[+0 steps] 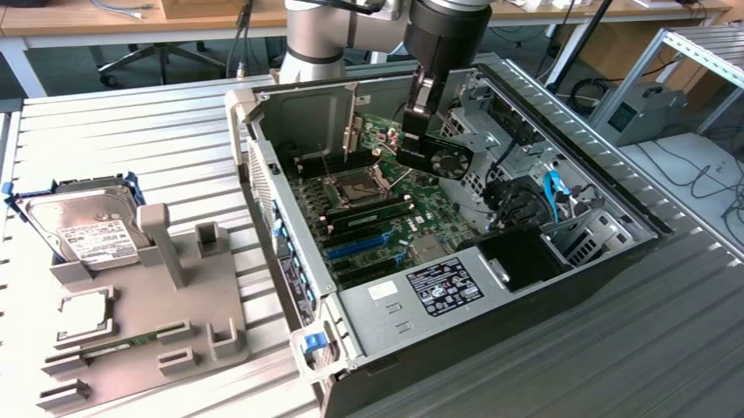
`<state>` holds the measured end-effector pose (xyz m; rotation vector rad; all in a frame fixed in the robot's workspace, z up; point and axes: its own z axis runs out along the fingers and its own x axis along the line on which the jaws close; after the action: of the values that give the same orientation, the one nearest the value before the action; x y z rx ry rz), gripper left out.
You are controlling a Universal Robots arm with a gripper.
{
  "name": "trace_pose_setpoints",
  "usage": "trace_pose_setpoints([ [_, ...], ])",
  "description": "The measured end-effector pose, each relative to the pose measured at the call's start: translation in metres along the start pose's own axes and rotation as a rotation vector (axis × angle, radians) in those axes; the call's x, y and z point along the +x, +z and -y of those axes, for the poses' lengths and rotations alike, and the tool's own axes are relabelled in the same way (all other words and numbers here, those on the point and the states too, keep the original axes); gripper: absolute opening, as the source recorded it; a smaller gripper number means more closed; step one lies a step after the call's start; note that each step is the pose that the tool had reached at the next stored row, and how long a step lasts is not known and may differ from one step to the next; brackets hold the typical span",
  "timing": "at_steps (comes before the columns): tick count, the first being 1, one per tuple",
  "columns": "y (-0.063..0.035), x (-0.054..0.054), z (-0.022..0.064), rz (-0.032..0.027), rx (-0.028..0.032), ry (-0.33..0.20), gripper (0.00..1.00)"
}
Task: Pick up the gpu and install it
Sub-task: 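Insert the gpu into the slot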
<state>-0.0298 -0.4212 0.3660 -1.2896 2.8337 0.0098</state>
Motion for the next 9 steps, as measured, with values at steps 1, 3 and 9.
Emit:
trace_pose_setpoints([
  [1,0.0000,0.0000,0.0000,0.0000,-0.0001,-0.001,0.26],
  [3,0.0000,0.0000,0.0000,0.0000,-0.0001,-0.003,0.26],
  [9,0.0000,0.0000,0.0000,0.0001,-0.0003,-0.009,0.26],
])
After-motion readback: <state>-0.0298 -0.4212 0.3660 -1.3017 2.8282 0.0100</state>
